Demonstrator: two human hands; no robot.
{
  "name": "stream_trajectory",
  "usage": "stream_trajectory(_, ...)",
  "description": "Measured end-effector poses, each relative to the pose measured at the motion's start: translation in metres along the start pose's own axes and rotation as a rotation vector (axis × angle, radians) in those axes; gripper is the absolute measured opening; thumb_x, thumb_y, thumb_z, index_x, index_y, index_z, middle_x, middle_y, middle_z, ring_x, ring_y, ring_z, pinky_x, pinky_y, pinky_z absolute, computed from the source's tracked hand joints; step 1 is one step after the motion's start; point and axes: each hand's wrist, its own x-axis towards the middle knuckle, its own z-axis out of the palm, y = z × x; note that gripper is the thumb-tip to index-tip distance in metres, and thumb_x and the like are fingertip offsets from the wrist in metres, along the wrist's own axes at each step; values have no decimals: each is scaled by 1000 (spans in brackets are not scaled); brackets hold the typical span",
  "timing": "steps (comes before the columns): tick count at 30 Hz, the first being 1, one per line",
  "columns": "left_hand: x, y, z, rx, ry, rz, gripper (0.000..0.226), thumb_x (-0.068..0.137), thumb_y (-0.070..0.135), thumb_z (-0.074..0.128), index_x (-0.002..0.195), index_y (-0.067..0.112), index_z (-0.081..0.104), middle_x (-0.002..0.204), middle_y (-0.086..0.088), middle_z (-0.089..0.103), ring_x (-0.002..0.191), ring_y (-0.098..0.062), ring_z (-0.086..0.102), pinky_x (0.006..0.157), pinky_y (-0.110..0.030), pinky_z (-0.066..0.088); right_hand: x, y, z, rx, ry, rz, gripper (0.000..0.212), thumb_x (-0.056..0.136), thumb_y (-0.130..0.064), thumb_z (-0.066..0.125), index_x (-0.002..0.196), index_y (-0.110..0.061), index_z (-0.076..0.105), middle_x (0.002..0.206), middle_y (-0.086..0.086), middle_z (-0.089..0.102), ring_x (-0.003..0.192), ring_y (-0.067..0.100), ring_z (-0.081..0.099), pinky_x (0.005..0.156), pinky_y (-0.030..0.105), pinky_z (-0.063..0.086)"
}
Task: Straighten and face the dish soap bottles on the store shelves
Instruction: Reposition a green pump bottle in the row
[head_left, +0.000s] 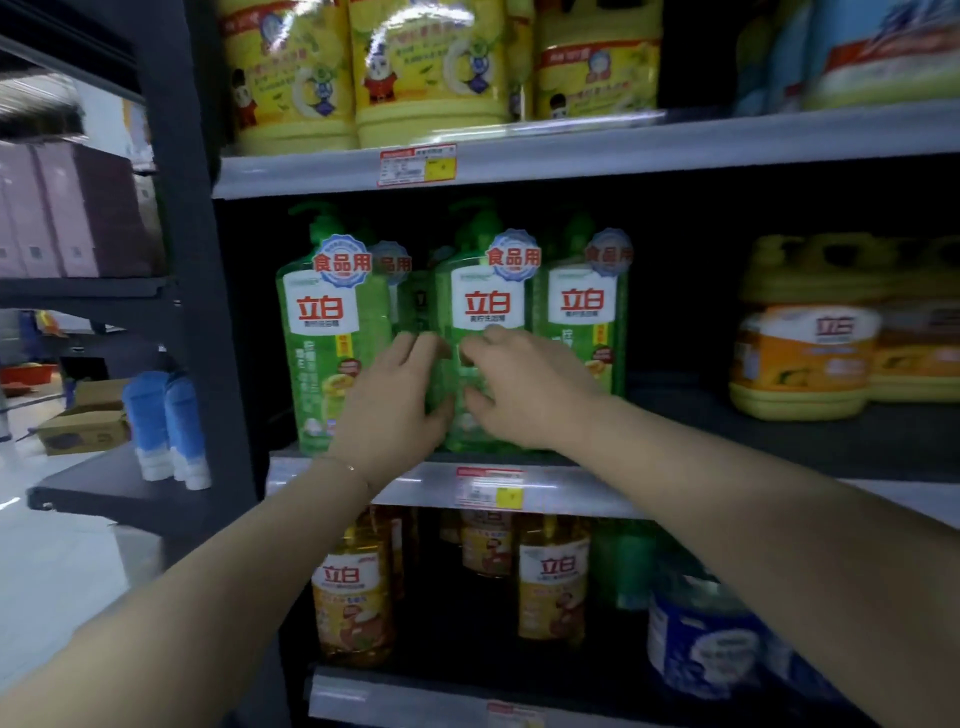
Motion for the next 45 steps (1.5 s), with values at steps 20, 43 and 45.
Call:
stream_trajectory(20, 143, 228, 202, -740, -624, -279, 100, 77, 32, 80, 147, 8, 14, 145, -12, 38, 129, -26, 42, 89, -25, 37, -132, 311, 14, 433, 160, 1098, 92, 46, -38, 88, 120, -7, 43, 117, 7, 58, 110, 28, 57, 89, 34, 48)
stream_trajectory(43, 176, 272, 256, -875, -786, -329, 83, 79, 13, 77, 140, 21, 21, 130, -4, 48, 116, -25, 52, 87, -44, 55, -142, 354, 54, 729, 643, 1247, 68, 76, -63, 57, 123, -17, 36, 122, 11, 55, 111, 32, 53, 89, 40, 42)
stream_trajectory(45, 176, 283, 264, -835, -760, -280, 86, 80, 18, 77, 142, 18, 18, 132, -6, 48, 118, -26, 52, 97, -44, 51, -144, 357, 53, 661, 639, 1297, 77, 76, -61, 54, 137, -16, 38, 132, 14, 47, 121, 37, 46, 99, 45, 40)
